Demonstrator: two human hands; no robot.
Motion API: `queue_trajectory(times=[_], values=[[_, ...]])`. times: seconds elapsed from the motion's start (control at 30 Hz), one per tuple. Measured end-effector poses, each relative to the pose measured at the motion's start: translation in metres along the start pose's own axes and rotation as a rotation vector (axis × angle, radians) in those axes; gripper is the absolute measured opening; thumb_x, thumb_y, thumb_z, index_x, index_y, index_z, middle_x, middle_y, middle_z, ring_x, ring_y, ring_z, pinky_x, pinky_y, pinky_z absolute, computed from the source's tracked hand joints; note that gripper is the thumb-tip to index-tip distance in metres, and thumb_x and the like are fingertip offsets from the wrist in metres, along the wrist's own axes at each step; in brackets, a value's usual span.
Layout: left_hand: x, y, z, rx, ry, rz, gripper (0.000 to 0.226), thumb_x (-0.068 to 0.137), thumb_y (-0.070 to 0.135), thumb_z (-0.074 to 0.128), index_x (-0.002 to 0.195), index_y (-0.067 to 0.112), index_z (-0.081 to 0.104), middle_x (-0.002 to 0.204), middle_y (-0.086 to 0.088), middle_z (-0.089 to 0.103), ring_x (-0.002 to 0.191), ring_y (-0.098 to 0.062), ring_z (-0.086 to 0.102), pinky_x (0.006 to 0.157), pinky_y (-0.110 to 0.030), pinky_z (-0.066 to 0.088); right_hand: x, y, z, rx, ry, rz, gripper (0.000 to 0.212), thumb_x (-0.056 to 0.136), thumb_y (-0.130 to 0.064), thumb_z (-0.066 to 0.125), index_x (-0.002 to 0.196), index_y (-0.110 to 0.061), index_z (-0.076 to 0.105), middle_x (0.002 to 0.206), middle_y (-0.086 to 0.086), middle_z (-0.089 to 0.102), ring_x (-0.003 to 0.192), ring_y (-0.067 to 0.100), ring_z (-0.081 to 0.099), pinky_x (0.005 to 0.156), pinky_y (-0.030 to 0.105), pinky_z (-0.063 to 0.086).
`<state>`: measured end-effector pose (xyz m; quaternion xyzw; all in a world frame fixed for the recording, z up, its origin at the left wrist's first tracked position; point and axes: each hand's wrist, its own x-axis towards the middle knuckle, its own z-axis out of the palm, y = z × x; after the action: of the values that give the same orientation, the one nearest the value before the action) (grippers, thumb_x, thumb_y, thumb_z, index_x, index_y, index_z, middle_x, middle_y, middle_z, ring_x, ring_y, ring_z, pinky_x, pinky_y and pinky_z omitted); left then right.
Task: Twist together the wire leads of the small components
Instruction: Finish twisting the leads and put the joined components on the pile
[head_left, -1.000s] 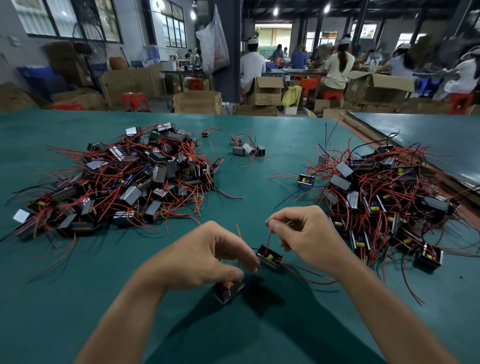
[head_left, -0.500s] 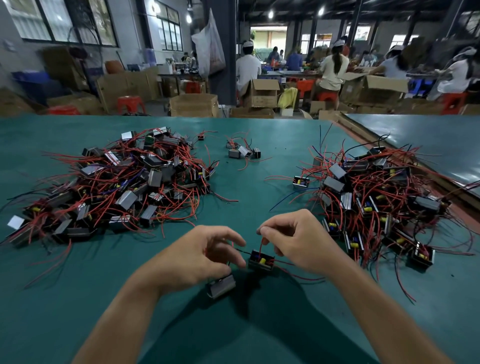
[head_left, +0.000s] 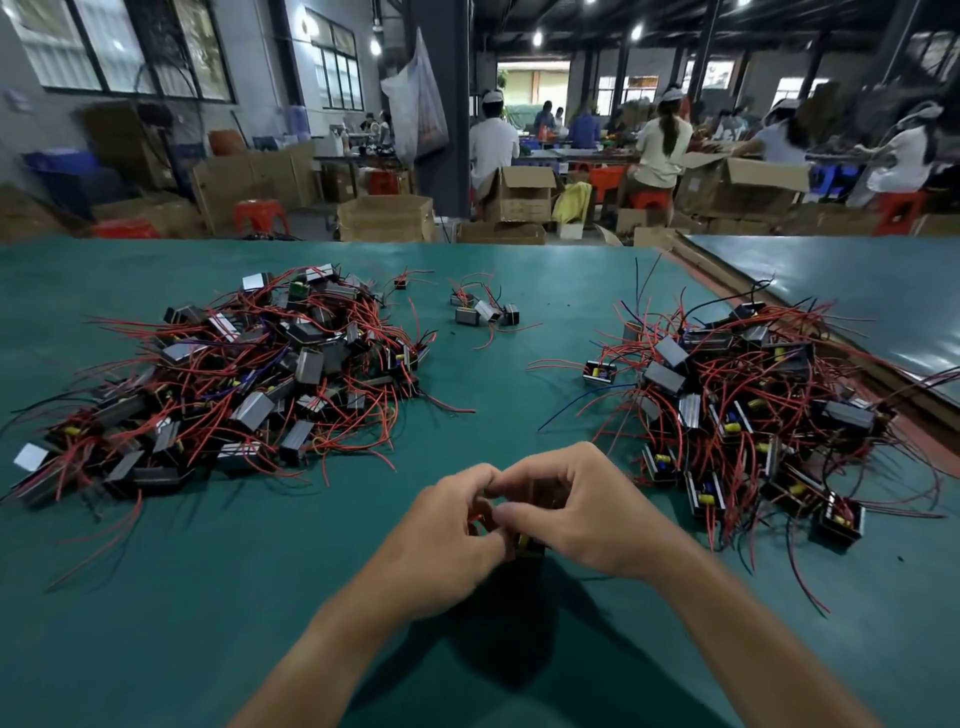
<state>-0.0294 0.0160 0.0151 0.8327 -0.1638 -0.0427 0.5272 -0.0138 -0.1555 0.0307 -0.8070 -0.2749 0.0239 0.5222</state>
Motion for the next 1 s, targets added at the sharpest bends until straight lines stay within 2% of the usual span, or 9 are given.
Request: queue_trajectory(times=[0.1,0.2,0.4,0.5,0.6,0.7,0.8,0.9,1.0], values=[[0.000,-0.001,0.002,0.061,-0.017,0.013,0.029,0.064,0.018,0.060,0.088,0.033,0.056,0.076,0.009,0.064,0.065,-0.010,0.056,0.057,-0.035,0.047,-0.001,0.001,0.004,-0.086,-0.024,-0.035,0.006,0.081,-0.018,0.072,0.083,-0.021,0.077,0.064,0.006,0.067,0.054,0.009,0.048,0.053,0.030,0.041],[-0.001,-0.002,0.002,0.101,-0.005,0.044,0.032,0.063,0.016,0.061,0.089,0.033,0.057,0.081,0.015,0.064,0.076,-0.010,0.061,0.068,-0.035,0.051,-0.001,-0.001,0.006,-0.137,-0.037,-0.051,0.007,0.080,-0.023,0.069,0.079,-0.026,0.075,0.066,0.004,0.069,0.057,0.023,0.056,0.056,0.039,0.046],[-0.002,-0.003,0.002,0.155,0.024,0.100,0.032,0.067,0.016,0.063,0.081,0.043,0.053,0.075,0.017,0.060,0.073,-0.008,0.056,0.066,-0.031,0.048,-0.003,-0.007,0.006,-0.138,-0.054,-0.090,0.008,0.078,-0.028,0.073,0.078,-0.021,0.075,0.070,0.005,0.069,0.064,0.027,0.061,0.060,0.041,0.049],[-0.004,-0.001,0.002,0.181,0.034,0.129,0.027,0.066,0.019,0.058,0.075,0.043,0.051,0.072,0.015,0.057,0.069,-0.011,0.053,0.063,-0.031,0.047,-0.004,-0.009,0.004,-0.094,-0.073,-0.068,0.012,0.075,-0.031,0.073,0.079,-0.020,0.075,0.069,0.006,0.068,0.059,0.021,0.057,0.057,0.038,0.048],[-0.004,0.002,0.002,0.195,0.040,0.116,0.016,0.062,0.026,0.057,0.077,0.029,0.051,0.075,0.009,0.059,0.076,-0.019,0.057,0.068,-0.043,0.049,-0.004,-0.010,0.004,0.011,-0.069,-0.047,0.004,0.078,-0.024,0.074,0.080,-0.021,0.076,0.068,0.006,0.069,0.058,0.009,0.054,0.054,0.026,0.043],[-0.004,0.003,0.003,0.180,0.041,0.088,0.029,0.060,0.037,0.057,0.085,0.024,0.055,0.082,0.007,0.062,0.081,-0.018,0.060,0.073,-0.048,0.050,-0.003,-0.008,0.005,0.114,-0.039,-0.026,0.007,0.083,-0.014,0.070,0.081,-0.014,0.077,0.070,0.007,0.071,0.060,0.008,0.057,0.057,0.023,0.045],[-0.004,0.001,0.002,0.184,0.047,0.079,0.024,0.063,0.028,0.058,0.087,0.026,0.055,0.083,0.007,0.062,0.081,-0.019,0.061,0.073,-0.048,0.051,-0.002,-0.008,0.003,0.125,-0.039,-0.030,0.008,0.080,-0.015,0.074,0.086,-0.011,0.077,0.073,0.009,0.072,0.064,0.009,0.059,0.061,0.024,0.047],[-0.003,-0.001,-0.001,0.207,0.041,0.111,0.020,0.064,0.019,0.055,0.084,0.021,0.054,0.079,0.005,0.060,0.078,-0.025,0.059,0.069,-0.048,0.050,-0.004,-0.010,0.002,0.070,-0.078,-0.061,0.013,0.075,-0.018,0.081,0.087,-0.014,0.075,0.067,-0.003,0.069,0.060,0.003,0.057,0.058,0.016,0.044],[-0.004,0.001,-0.001,0.206,0.043,0.085,0.024,0.063,0.026,0.057,0.086,0.019,0.055,0.082,0.003,0.063,0.080,-0.024,0.060,0.070,-0.047,0.050,-0.002,-0.008,0.007,0.061,-0.033,-0.052,0.008,0.080,-0.022,0.073,0.082,-0.015,0.075,0.064,-0.002,0.067,0.056,0.004,0.055,0.056,0.019,0.043]])
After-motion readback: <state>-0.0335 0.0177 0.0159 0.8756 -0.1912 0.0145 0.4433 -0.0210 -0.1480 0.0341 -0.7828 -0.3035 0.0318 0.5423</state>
